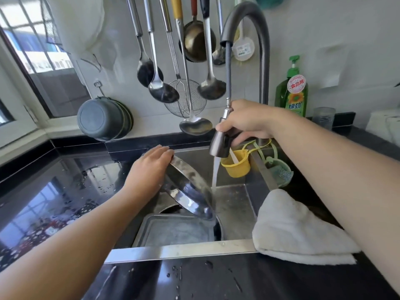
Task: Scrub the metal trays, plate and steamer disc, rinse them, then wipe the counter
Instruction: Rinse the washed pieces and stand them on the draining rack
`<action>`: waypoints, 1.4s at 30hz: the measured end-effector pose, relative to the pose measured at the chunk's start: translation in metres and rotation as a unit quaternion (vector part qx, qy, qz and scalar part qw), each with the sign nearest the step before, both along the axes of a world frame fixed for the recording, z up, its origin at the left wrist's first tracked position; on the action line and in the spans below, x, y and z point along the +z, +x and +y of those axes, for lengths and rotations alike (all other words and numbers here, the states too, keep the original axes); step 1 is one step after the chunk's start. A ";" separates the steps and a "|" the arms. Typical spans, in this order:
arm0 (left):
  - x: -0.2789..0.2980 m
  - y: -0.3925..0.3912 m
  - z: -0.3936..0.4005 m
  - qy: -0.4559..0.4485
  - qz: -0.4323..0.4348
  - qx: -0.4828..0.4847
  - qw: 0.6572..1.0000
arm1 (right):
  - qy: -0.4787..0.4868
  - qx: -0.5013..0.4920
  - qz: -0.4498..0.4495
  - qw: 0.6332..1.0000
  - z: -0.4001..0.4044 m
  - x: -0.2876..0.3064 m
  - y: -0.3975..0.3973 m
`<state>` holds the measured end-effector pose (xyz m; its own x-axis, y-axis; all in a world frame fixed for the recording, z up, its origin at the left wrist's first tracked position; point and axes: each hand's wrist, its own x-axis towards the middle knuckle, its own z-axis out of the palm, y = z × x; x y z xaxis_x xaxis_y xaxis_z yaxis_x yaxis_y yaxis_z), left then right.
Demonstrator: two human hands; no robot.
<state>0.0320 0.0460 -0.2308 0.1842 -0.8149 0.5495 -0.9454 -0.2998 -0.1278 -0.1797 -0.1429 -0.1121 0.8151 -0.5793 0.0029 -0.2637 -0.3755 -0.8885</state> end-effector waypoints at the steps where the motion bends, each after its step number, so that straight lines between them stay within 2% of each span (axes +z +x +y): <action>1: 0.000 0.001 -0.003 0.006 -0.022 0.006 1.000 | 0.003 0.004 -0.008 1.000 0.004 0.000 0.000; 6: 0.002 -0.006 -0.014 0.068 -0.086 0.021 0.994 | 0.030 0.008 -0.077 0.997 0.019 -0.004 0.012; 11: 0.000 -0.018 -0.019 0.091 -0.105 0.008 0.990 | 0.042 -0.024 -0.132 0.990 0.025 -0.011 0.037; 16: -0.009 -0.014 -0.016 0.071 -0.079 0.004 0.994 | -0.006 -0.096 -0.136 0.986 0.016 -0.021 0.055; 21: -0.007 -0.015 -0.011 0.035 -0.095 -0.023 0.995 | -0.029 -0.144 -0.156 0.977 0.008 -0.030 0.073; 24: -0.006 -0.014 -0.008 0.032 -0.115 -0.028 0.992 | -0.043 -0.151 -0.150 0.976 0.010 -0.027 0.078; 28: -0.008 -0.006 -0.014 0.048 -0.114 0.002 0.992 | -0.001 -0.104 -0.144 0.984 0.013 -0.023 0.073; 34: -0.006 0.004 -0.029 0.053 -0.019 0.060 0.997 | 0.008 -0.039 -0.098 0.994 0.015 -0.014 0.028; 40: 0.019 0.011 -0.038 0.047 -0.030 0.095 0.994 | -0.016 -0.037 -0.014 0.999 0.000 -0.004 -0.010; 42: 0.025 0.011 -0.040 0.048 -0.004 0.096 0.994 | -0.037 -0.055 -0.007 0.998 -0.004 -0.005 -0.012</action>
<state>0.0428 0.0056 -0.2061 0.3365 -0.8144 0.4727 -0.8708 -0.4602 -0.1729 -0.1914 -0.1473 -0.1175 0.7466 -0.6626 0.0598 -0.2950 -0.4103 -0.8630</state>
